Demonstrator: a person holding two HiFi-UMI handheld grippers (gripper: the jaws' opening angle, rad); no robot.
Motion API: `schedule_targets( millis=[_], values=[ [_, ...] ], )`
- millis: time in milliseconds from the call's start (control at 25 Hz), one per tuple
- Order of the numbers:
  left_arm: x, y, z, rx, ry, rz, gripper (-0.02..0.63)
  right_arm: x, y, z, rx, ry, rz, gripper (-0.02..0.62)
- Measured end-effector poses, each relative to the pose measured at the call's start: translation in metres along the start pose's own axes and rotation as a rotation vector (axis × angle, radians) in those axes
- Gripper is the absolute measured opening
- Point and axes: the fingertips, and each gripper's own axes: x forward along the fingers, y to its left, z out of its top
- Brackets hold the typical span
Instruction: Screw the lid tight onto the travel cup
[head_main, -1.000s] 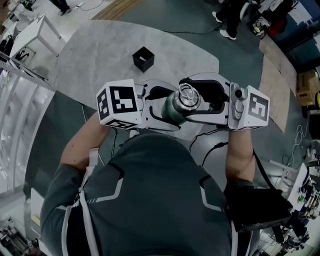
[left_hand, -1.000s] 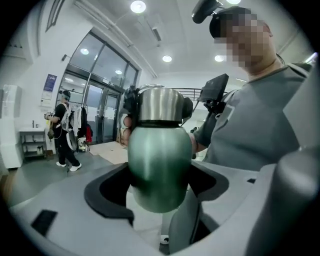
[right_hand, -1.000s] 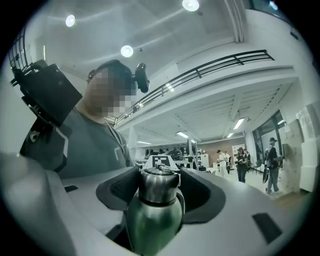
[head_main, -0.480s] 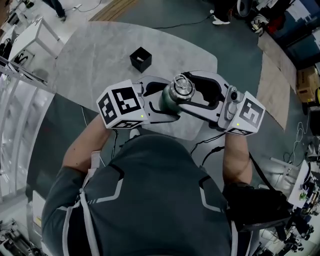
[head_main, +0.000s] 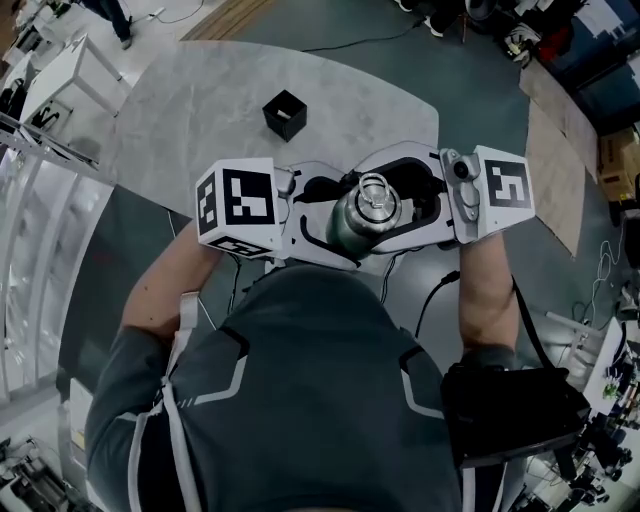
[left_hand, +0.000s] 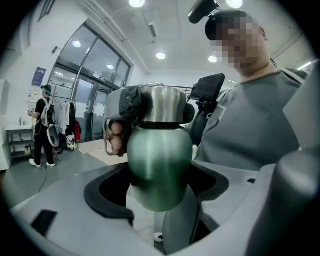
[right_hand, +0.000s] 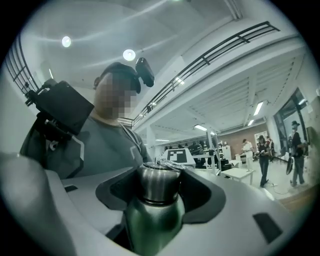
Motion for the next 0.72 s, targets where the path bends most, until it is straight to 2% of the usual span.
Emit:
schedule_targets(
  millis=[80, 120, 320, 400, 440, 480, 560, 640, 720],
  values=[
    [-0.001, 0.009, -0.001, -0.024, -0.01, 0.061, 0.368, -0.004, -0.009, 0.002, -0.027, -0.027, -0.062, 0.276],
    [-0.003, 0.018, -0.002, -0.037, -0.008, 0.112, 0.368, -0.008, -0.017, 0.002, -0.034, -0.035, -0.121, 0.276],
    [-0.017, 0.064, -0.026, -0.082, 0.077, 0.438, 0.368, -0.024, -0.064, -0.017, -0.042, -0.01, -0.579, 0.275],
    [-0.02, 0.073, -0.032, -0.099, 0.088, 0.49, 0.368, -0.026, -0.074, -0.023, -0.027, -0.02, -0.708, 0.275],
    [-0.019, 0.073, -0.034, -0.11, 0.083, 0.49, 0.368, -0.026, -0.076, -0.024, -0.019, -0.024, -0.741, 0.275],
    [-0.019, 0.072, -0.034, -0.117, 0.074, 0.476, 0.368, -0.026, -0.076, -0.025, -0.015, -0.023, -0.749, 0.275],
    [-0.018, 0.064, -0.032, -0.111, 0.05, 0.414, 0.368, -0.022, -0.07, -0.023, -0.028, -0.011, -0.696, 0.276],
    [-0.019, 0.049, -0.027, -0.094, 0.018, 0.314, 0.368, -0.018, -0.058, -0.018, -0.042, -0.009, -0.578, 0.28],
    [-0.019, 0.031, -0.019, -0.063, -0.005, 0.205, 0.368, -0.016, -0.04, -0.009, -0.046, -0.026, -0.419, 0.296]
  ],
)
